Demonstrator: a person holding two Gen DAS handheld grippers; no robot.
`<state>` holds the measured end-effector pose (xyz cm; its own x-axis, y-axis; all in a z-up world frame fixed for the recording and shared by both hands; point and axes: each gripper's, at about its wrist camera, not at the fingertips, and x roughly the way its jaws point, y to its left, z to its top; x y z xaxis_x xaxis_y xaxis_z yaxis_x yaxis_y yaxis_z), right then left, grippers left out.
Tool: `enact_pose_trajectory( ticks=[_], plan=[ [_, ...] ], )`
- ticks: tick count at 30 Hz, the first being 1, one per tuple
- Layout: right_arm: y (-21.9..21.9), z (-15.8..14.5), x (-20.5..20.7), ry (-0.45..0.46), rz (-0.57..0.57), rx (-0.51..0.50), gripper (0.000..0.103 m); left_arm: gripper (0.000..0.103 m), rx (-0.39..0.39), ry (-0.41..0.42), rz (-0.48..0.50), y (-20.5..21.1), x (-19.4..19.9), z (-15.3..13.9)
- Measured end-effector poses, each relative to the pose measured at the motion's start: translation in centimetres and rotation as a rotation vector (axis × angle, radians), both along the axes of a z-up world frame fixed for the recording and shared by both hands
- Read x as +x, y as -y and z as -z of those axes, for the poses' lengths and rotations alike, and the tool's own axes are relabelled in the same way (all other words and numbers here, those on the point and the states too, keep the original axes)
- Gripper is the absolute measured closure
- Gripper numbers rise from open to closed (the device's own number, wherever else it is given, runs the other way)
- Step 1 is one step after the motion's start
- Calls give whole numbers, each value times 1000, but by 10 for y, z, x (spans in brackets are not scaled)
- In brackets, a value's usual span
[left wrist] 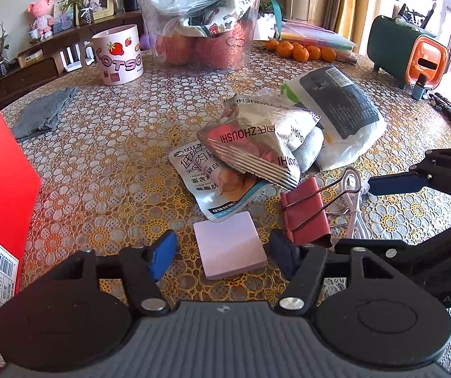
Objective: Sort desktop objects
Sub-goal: 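Reach left tool to pink sticky-note pad and close on it, then close right tool on white cable while left tool holds pink pad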
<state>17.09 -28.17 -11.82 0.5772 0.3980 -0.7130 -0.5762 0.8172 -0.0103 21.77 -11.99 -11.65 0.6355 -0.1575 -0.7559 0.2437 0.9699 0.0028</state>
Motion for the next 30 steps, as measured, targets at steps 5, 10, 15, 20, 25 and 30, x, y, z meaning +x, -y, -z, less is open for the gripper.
enact_pose_trajectory(
  ticks=[5,10,15,20,25,30],
  plan=[
    [3,-1,-1,-4,20,7,42,59,-2,-4,-6,0,1,-2],
    [5,-3,-3,4,36,8,43,59,-13,-13,-25,-3,-2,-3],
    [10,-10,-9,2,49,24,43,59,-30,-20,-28,-3,-6,-6],
    [14,-11,-15,9,67,22,44,59,-36,-20,-23,-2,-11,-9],
    [21,-21,-23,18,78,37,54,59,-52,-24,-25,-3,-16,-15],
    [23,-23,-27,5,94,15,53,59,-47,-24,-24,-3,-20,-16]
  ],
)
